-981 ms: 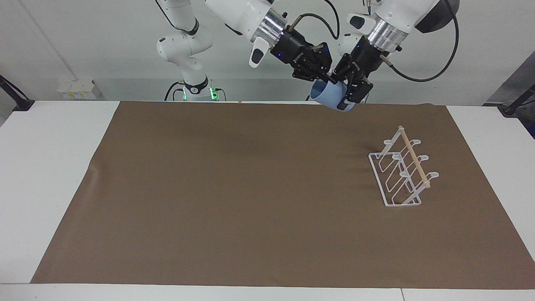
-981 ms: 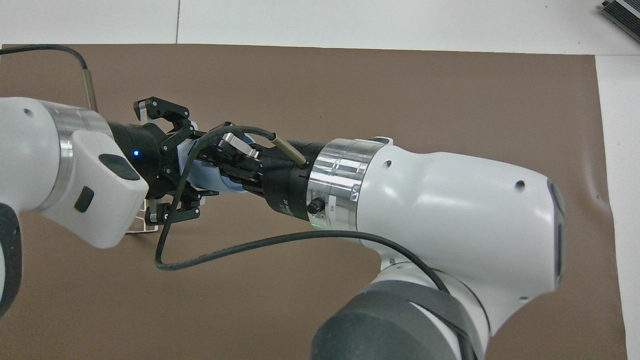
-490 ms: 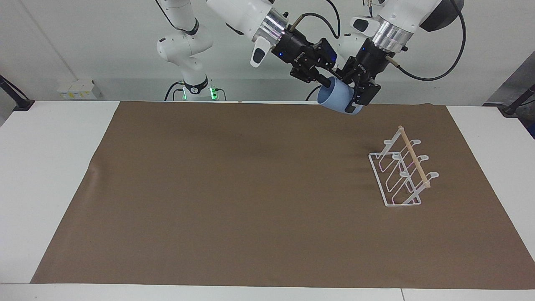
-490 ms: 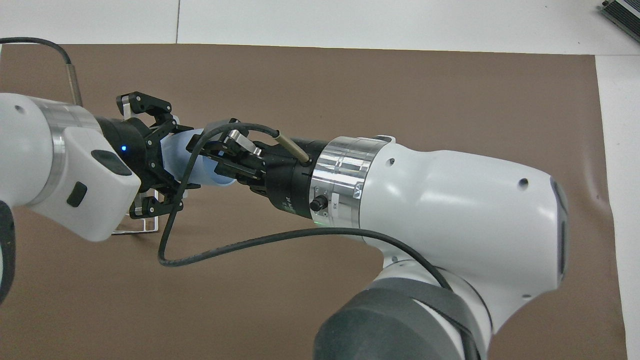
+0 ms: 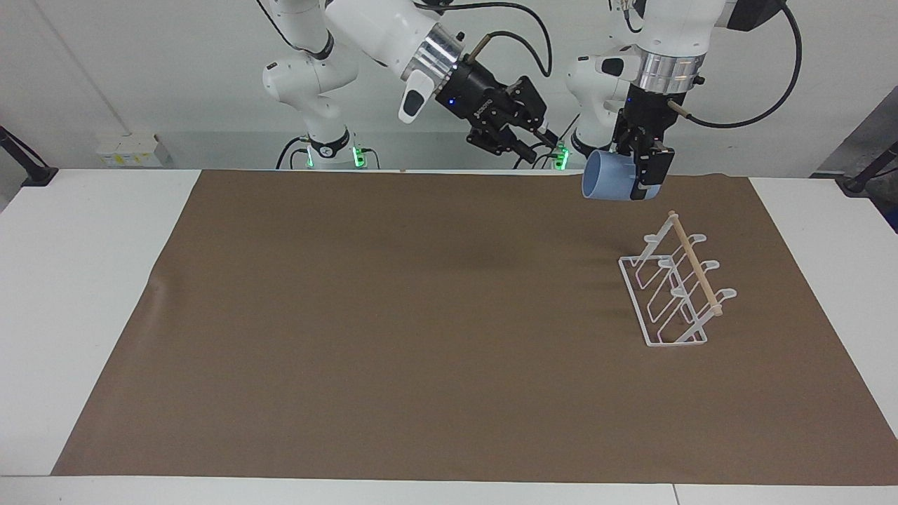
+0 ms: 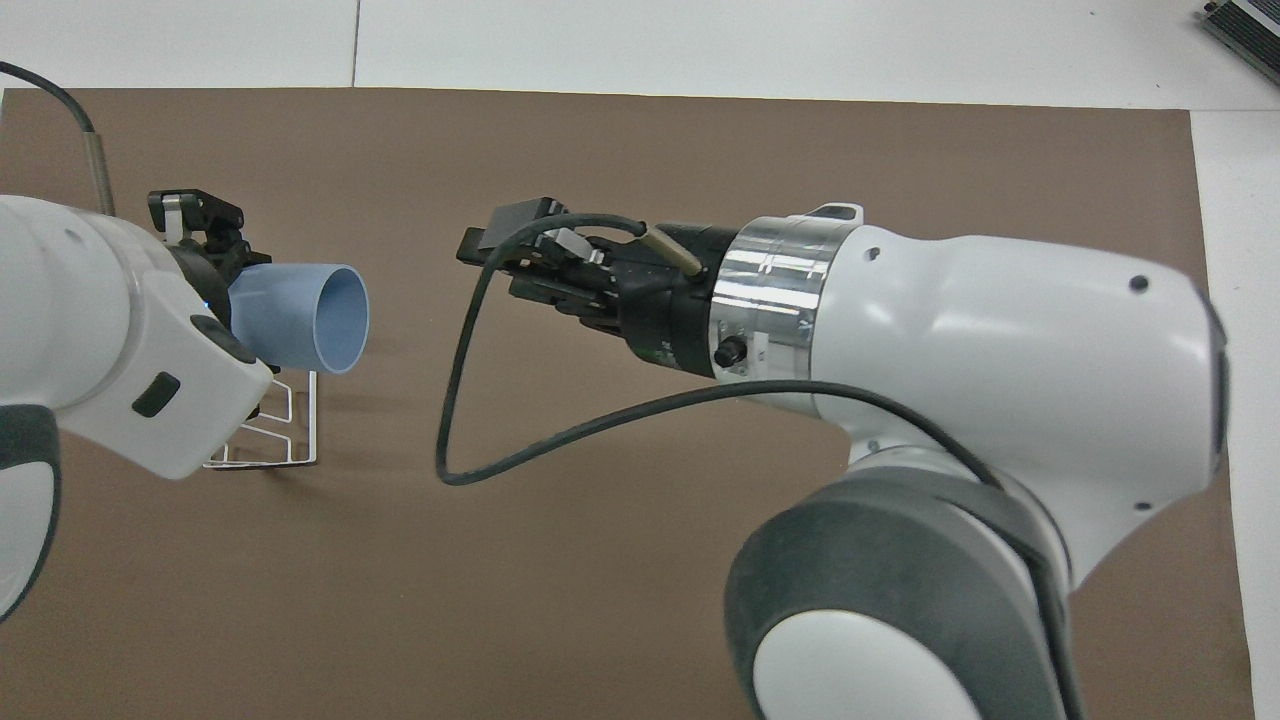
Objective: Hang cup on cup holder
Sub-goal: 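Hang the cup on the rack hook while the right gripper withdraws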
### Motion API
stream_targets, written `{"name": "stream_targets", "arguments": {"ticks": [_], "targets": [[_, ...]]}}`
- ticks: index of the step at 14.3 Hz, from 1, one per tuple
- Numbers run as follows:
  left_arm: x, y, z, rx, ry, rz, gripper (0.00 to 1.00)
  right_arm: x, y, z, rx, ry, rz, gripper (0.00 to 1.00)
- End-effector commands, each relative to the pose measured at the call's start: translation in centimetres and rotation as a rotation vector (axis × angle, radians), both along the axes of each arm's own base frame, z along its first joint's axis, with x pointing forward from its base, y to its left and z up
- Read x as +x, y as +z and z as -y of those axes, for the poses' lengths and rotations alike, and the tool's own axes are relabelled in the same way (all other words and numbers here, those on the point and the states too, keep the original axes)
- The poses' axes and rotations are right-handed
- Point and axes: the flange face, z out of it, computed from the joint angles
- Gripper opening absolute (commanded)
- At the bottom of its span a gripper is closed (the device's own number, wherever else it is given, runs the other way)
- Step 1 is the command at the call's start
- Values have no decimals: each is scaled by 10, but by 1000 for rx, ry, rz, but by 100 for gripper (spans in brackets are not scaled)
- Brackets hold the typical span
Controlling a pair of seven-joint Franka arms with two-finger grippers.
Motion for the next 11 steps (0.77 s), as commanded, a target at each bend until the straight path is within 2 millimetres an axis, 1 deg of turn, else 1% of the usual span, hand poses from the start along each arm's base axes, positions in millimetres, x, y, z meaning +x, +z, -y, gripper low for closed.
{"name": "stream_targets", "arguments": {"ticks": [1, 3, 4, 5, 6, 7, 8, 9, 10, 11], "targets": [[-4, -8, -11, 154, 10, 30, 0, 23, -8, 49, -88, 98, 91, 48], [2, -24, -20, 190, 24, 32, 0, 36, -11, 83, -162, 139, 142, 47], [8, -28, -24, 272, 25, 47, 0, 41, -14, 98, -213, 157, 161, 45], [13, -34, -23, 372, 4, 72, 0, 43, -18, 107, -284, 188, 181, 42], [19, -44, -24, 446, -11, 76, 0, 45, -23, 117, -382, 225, 203, 41], [25, -58, -25, 501, -24, 65, 0, 45, -27, 122, -476, 261, 220, 41], [25, -66, -26, 558, -36, 65, 0, 45, -32, 126, -561, 289, 226, 41], [25, -81, -22, 626, -56, 71, 0, 46, -36, 135, -643, 305, 222, 41], [27, -95, -25, 695, -52, 77, 0, 48, -39, 146, -712, 317, 210, 41], [31, -113, -26, 744, -69, 54, 0, 49, -41, 157, -751, 321, 193, 41]]}}
